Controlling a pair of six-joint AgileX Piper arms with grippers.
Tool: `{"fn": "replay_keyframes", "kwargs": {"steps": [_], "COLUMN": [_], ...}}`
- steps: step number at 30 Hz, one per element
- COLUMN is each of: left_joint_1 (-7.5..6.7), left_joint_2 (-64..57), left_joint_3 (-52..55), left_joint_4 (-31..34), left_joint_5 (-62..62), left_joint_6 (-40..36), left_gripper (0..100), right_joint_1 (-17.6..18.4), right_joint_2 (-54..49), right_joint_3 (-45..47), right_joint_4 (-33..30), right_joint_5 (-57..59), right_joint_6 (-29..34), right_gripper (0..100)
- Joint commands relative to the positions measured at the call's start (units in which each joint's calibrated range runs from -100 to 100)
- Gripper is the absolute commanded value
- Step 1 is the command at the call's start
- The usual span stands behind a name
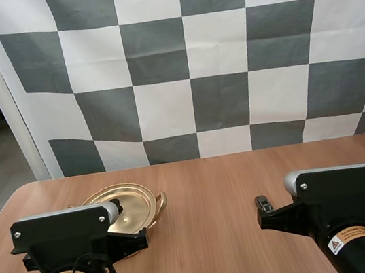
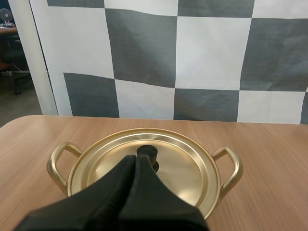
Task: Open the pot, put the car inside, and close it
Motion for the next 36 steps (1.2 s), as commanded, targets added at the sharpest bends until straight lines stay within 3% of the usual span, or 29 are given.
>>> {"fn": "replay_keyframes", "kwargs": {"steps": [1,9,22,24,28,31,34,36], "left_joint_1": [-0.04,-0.04,-0.04,-0.04,-0.04,-0.04,-0.04,-0.04], "left_joint_2": [0.0,0.0,0.0,0.0,0.0,0.0,0.0,0.0], "left_joint_3": [0.0,0.0,0.0,0.0,0.0,0.0,0.0,0.0], "left_joint_4": [0.0,0.0,0.0,0.1,7.3,8.6,8.6,8.6], "left_joint_5": [0.1,0.1,-3.1,-16.1,-41.9,-61.7,-74.6,-74.9], "left_joint_6": [0.0,0.0,0.0,0.0,1.1,1.3,1.9,7.2], "left_gripper": [0,0,0,0,0,0,0,0], "right_joint_1": [0.0,0.0,0.0,0.0,0.0,0.0,0.0,0.0], "right_joint_2": [0.0,0.0,0.0,0.0,0.0,0.0,0.0,0.0], "right_joint_3": [0.1,0.1,0.1,0.1,0.1,0.1,0.1,-0.1], "right_joint_4": [2.6,7.1,8.1,6.7,2.9,2.9,2.8,2.8], "right_joint_5": [0.0,0.0,-3.9,-16.4,-56.5,-78.1,-85.7,-85.7], "right_joint_6": [-0.1,-0.1,-0.1,-0.1,-0.1,-0.2,-7.2,-13.8], "right_gripper": [0,0,0,0,0,0,0,0]}}
